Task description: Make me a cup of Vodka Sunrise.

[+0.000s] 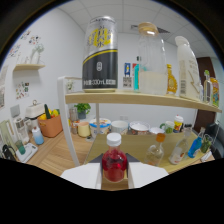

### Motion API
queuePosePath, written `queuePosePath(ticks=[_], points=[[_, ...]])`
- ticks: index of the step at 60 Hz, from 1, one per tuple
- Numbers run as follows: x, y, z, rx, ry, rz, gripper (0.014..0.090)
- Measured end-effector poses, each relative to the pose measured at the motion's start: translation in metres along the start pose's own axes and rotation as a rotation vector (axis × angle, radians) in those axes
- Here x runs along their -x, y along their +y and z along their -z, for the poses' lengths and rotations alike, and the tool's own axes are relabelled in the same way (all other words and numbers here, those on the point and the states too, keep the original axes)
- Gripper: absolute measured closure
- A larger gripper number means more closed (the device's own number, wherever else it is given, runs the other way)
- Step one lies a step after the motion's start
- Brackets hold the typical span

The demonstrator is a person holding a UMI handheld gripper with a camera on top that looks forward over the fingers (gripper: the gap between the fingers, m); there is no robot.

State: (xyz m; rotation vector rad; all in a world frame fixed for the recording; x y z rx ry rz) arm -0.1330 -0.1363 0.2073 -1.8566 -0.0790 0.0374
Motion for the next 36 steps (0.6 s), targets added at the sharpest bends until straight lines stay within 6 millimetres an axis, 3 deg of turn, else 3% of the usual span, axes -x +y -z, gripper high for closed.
queuePosePath(ticks=[8,22,27,36], points=[[-0.007,0.007,0.034,-0.008,-0.008,0.001,0.0695],[-0.027,0.056,0.062,0.038,-0.042,-0.098,0.0696],[-0.033,0.063,0.066,0.049,-0.078,-0.268,0.0697],[-0.043,0.048,0.066,0.035,-0.148,-0.685,0.0696]])
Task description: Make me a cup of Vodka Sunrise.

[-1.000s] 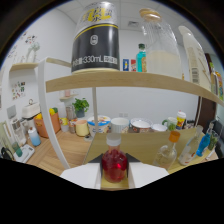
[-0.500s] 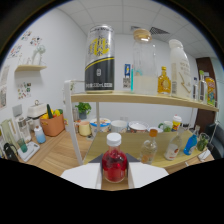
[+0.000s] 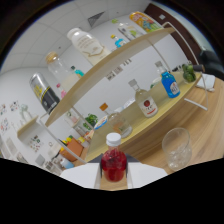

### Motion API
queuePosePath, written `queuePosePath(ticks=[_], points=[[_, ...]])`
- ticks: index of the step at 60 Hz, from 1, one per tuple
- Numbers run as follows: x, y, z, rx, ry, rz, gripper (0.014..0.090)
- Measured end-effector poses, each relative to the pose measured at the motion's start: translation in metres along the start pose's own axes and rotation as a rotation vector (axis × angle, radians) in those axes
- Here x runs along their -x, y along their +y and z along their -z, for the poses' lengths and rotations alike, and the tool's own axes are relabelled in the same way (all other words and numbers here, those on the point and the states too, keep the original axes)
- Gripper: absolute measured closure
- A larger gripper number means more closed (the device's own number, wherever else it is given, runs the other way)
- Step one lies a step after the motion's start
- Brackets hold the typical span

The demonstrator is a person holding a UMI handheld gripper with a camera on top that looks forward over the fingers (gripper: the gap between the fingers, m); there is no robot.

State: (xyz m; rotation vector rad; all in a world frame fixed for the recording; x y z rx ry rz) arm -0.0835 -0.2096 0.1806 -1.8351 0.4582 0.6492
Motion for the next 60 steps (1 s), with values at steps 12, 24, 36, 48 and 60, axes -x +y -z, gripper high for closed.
queuePosePath(ticks=[12,24,36,48,60], points=[[-0.006,-0.031,0.001,-0.046,-0.146,-0.552,0.0698],[-0.010,-0.065,0.010,-0.112,-0.303,-0.998,0.0699],[-0.027,-0.086,0.018,-0.170,-0.448,-1.443,0.0699],[-0.034,-0.085,0.019,-0.155,-0.478,-1.532,0.0698],[-0.021,-0.086,0.021,-0.154,-0.408,-1.307,0.0698]])
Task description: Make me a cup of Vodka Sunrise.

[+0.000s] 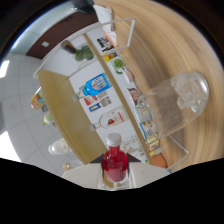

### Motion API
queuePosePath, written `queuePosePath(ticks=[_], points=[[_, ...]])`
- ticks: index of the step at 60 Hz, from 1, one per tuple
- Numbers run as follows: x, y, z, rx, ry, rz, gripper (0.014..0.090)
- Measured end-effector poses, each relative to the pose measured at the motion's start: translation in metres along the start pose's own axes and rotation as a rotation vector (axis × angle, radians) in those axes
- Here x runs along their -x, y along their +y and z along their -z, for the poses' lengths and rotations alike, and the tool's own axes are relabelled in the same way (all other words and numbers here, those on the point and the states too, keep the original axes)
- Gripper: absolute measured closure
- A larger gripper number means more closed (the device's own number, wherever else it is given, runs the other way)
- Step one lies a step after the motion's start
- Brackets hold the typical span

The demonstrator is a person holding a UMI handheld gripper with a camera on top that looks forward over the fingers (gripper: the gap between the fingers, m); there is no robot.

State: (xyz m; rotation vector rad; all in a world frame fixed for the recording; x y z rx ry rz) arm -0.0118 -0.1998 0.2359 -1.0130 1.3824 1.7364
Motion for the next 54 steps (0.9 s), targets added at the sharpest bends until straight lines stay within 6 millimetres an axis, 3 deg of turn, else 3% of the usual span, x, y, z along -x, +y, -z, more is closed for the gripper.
queuePosePath(ticks=[10,17,20,24,30,39,44,54], points=[[0.025,0.043,0.001,0.022,0.099,0.755,0.0697],[0.030,0.085,0.000,0.016,0.118,1.263,0.0695],[0.021,0.097,-0.002,0.010,0.123,1.436,0.0696],[-0.008,0.111,-0.006,0.026,0.159,1.605,0.0699],[-0.074,0.106,-0.013,0.083,0.263,1.743,0.0698],[-0.168,0.082,-0.017,0.189,0.453,1.811,0.0698],[-0.202,0.068,-0.017,0.221,0.532,1.845,0.0697],[-0.243,0.056,-0.017,0.289,0.640,1.904,0.0698]])
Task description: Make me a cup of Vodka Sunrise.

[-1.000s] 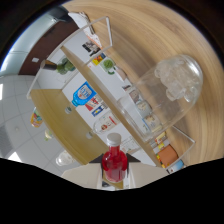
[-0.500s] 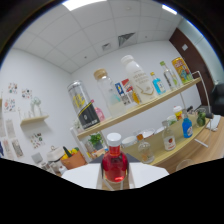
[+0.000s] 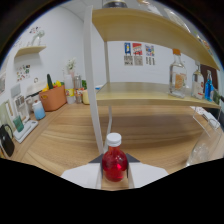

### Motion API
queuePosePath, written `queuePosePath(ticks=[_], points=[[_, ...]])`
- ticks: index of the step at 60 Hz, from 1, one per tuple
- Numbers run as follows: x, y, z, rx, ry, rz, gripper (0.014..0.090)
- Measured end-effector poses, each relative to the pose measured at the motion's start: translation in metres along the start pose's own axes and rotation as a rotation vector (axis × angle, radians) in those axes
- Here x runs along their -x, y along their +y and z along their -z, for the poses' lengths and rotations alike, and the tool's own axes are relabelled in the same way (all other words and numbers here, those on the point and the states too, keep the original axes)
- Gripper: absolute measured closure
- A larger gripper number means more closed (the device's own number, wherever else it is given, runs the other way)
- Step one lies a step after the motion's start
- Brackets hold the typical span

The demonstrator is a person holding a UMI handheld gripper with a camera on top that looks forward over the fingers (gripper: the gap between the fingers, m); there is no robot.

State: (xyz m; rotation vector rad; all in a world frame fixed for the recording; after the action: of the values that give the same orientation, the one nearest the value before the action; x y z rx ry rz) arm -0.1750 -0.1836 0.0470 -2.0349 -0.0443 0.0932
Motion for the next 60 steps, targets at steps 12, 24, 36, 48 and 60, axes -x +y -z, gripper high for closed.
queuePosePath(ticks=[12,24,36,48,60], points=[[0.004,0.019,-0.009,0.070,0.004,0.003,0.0697],[0.004,0.032,-0.005,0.126,0.000,-0.013,0.0688],[0.006,0.044,0.003,0.158,-0.030,0.008,0.0628],[0.005,0.020,0.039,0.119,-0.064,0.009,0.0200],[-0.025,-0.042,0.114,-0.003,-0.069,-0.008,0.0185]])
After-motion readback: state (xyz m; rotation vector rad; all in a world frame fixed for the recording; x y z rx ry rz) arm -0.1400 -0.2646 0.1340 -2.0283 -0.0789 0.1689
